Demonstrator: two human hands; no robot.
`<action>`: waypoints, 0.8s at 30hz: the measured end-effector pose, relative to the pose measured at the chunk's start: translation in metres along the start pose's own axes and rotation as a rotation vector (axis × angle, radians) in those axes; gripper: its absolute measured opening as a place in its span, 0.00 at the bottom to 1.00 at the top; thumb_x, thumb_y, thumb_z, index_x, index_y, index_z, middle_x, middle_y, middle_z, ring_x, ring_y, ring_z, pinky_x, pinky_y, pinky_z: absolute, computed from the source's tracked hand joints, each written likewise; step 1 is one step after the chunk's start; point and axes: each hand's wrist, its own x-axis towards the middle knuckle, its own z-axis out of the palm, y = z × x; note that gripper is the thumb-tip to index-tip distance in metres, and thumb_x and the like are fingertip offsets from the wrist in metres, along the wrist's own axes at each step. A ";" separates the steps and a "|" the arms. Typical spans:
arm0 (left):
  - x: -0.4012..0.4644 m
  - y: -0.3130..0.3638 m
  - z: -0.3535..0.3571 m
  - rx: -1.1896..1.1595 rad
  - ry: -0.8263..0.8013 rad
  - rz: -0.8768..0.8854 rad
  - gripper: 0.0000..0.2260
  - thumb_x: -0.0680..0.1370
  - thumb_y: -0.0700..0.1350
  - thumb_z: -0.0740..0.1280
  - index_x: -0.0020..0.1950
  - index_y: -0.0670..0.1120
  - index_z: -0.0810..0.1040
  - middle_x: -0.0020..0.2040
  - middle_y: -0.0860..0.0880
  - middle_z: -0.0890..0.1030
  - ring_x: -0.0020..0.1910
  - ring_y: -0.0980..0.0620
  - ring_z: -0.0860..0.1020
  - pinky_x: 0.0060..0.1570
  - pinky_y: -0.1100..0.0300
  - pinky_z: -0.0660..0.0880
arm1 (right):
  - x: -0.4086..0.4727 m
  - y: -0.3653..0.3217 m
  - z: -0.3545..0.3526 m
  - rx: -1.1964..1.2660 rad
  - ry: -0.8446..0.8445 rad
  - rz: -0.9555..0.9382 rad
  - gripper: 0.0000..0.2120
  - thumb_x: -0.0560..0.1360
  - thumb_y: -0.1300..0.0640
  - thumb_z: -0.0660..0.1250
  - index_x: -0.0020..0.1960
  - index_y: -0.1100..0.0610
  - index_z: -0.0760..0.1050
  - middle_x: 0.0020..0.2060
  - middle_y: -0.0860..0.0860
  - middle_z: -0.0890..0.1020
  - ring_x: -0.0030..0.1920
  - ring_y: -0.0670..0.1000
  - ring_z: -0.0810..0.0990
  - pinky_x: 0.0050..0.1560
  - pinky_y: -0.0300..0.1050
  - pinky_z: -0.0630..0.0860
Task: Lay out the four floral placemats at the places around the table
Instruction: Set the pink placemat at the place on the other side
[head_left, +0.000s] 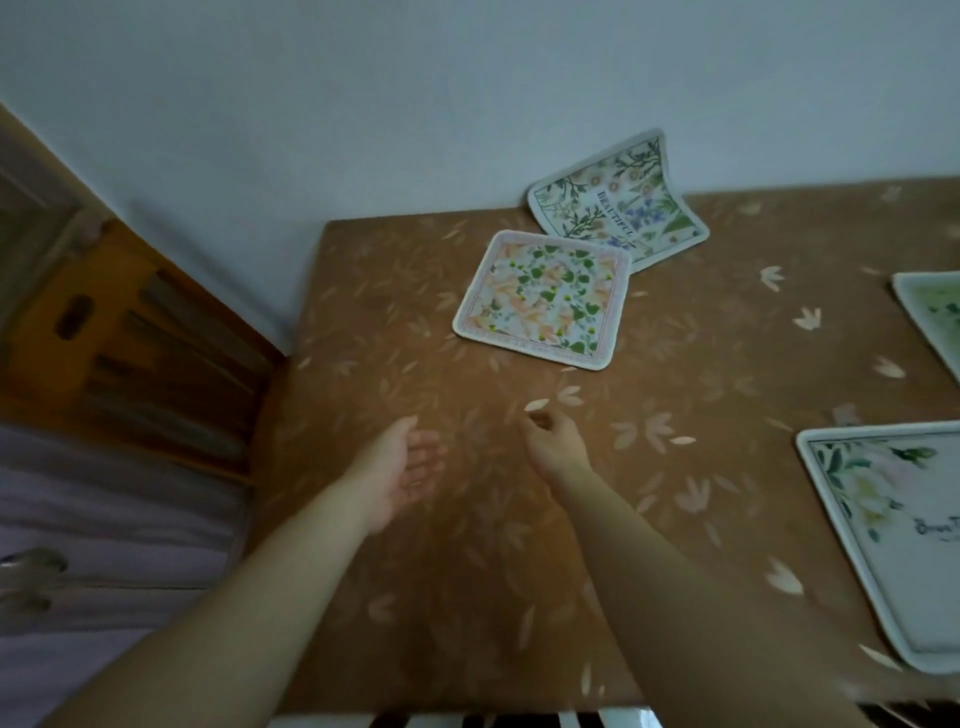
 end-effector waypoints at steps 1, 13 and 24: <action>0.013 0.008 0.003 0.012 -0.016 -0.019 0.19 0.85 0.56 0.57 0.56 0.44 0.81 0.52 0.44 0.85 0.50 0.46 0.81 0.55 0.51 0.76 | 0.012 0.000 0.000 -0.115 0.024 -0.026 0.18 0.80 0.47 0.66 0.64 0.55 0.81 0.57 0.53 0.85 0.58 0.57 0.83 0.53 0.48 0.78; 0.192 0.089 0.080 -0.079 -0.224 -0.110 0.22 0.85 0.50 0.59 0.75 0.39 0.67 0.60 0.42 0.80 0.58 0.45 0.79 0.62 0.52 0.73 | 0.087 0.035 0.013 -0.688 0.083 0.321 0.62 0.67 0.37 0.81 0.86 0.44 0.42 0.85 0.52 0.34 0.83 0.66 0.34 0.75 0.80 0.48; 0.255 0.105 0.101 -0.223 -0.257 -0.144 0.11 0.84 0.47 0.65 0.61 0.42 0.77 0.49 0.48 0.82 0.46 0.53 0.81 0.52 0.59 0.78 | 0.086 0.037 0.013 -0.691 0.130 0.343 0.62 0.65 0.38 0.82 0.85 0.42 0.44 0.85 0.49 0.35 0.83 0.63 0.34 0.77 0.78 0.48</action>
